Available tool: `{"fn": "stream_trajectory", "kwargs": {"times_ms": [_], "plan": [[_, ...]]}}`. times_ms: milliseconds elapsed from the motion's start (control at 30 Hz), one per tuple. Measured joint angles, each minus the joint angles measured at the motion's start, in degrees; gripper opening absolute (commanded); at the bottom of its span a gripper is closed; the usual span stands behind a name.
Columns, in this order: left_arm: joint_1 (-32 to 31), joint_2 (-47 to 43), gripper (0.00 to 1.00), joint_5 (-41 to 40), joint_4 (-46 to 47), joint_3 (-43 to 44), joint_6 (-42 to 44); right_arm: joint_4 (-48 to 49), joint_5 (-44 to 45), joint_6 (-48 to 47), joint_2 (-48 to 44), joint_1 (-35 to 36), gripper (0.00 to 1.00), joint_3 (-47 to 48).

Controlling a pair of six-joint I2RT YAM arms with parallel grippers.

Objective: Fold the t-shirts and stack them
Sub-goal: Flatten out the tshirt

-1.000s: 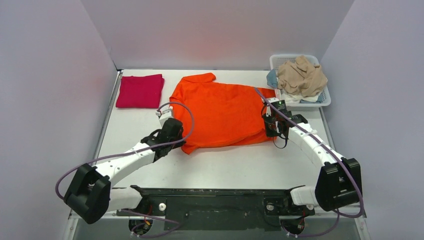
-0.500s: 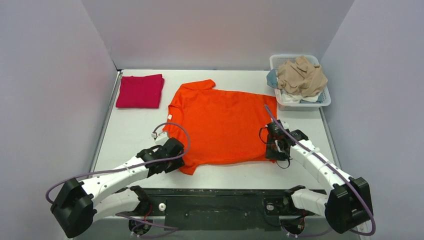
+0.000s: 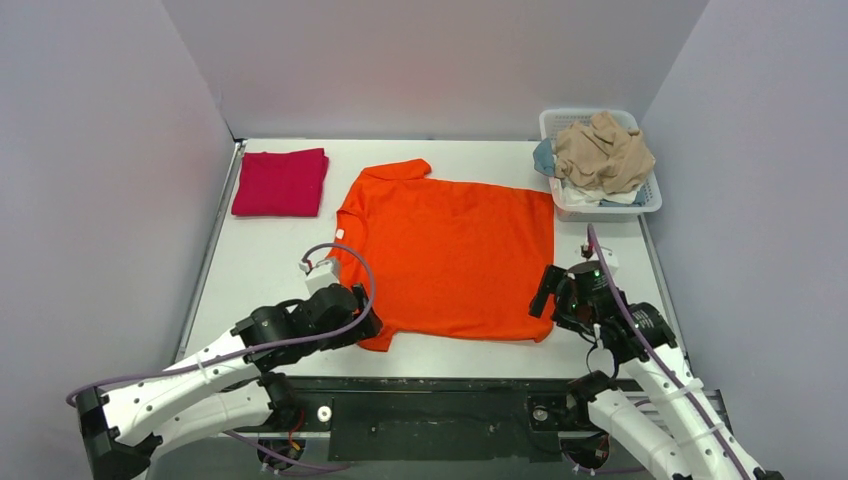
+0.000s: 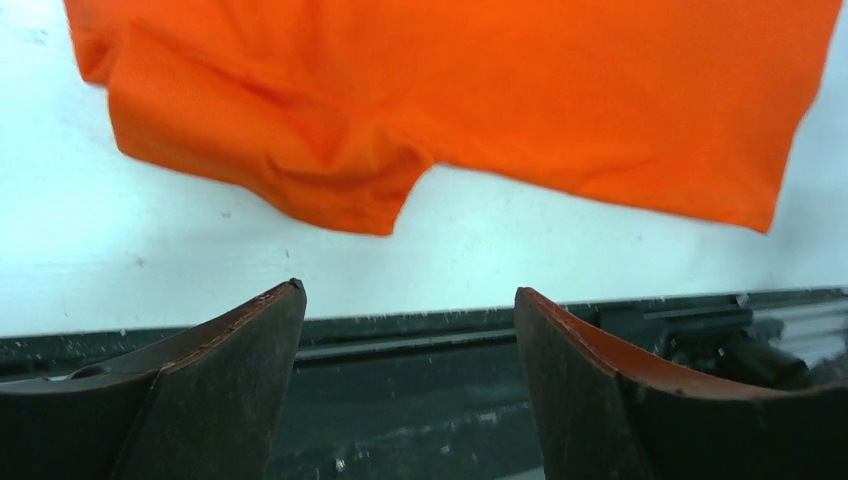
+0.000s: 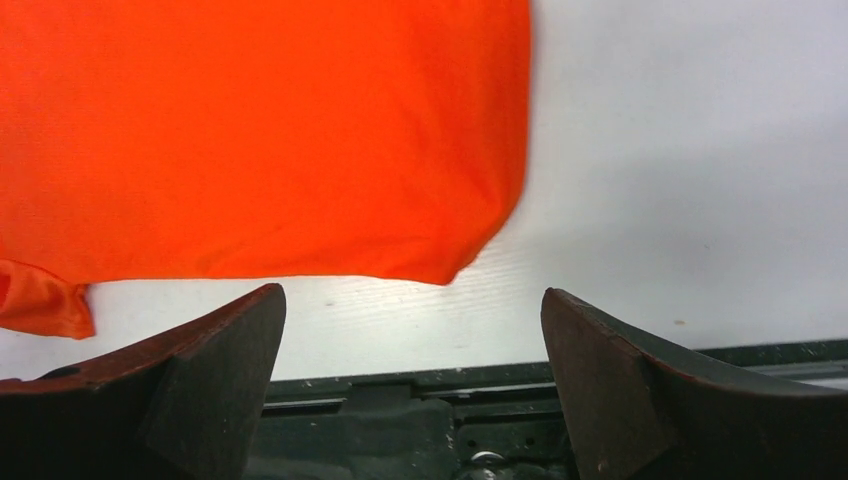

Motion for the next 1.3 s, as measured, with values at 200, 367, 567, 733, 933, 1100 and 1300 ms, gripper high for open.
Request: {"fn": "stream_trajectory", "kwargs": {"times_ms": [200, 367, 567, 733, 933, 1100, 1300], "plan": [[10.25, 6.84, 0.88, 2.69, 12.09, -3.56, 5.31, 11.50, -5.62, 0.44, 6.29, 0.02, 0.94, -2.05], [20.59, 13.79, 0.90, 11.56, 21.59, -10.54, 8.72, 23.71, -10.16, 1.42, 19.26, 0.02, 0.93, -3.58], [21.22, 17.09, 0.91, 15.56, 22.51, -13.51, 10.10, 30.03, -10.84, 2.40, 28.76, 0.02, 0.93, -4.20], [18.91, 15.08, 0.92, 17.84, 18.38, -13.62, 8.74, 29.09, -10.38, 3.23, 28.26, 0.02, 0.94, -6.60], [11.30, 7.50, 0.92, 18.34, 4.79, -11.13, 6.62, 21.68, -9.84, 4.94, 23.23, 0.02, 0.95, -8.15], [11.50, 7.45, 0.93, 16.20, 4.44, -2.89, 9.42, 14.43, -9.03, 5.40, 18.64, -0.07, 0.96, -8.20], [19.21, 16.24, 0.93, 13.97, 12.48, 3.76, 15.19, 11.82, -7.08, 7.76, 18.23, -6.32, 0.87, -8.44]]}}
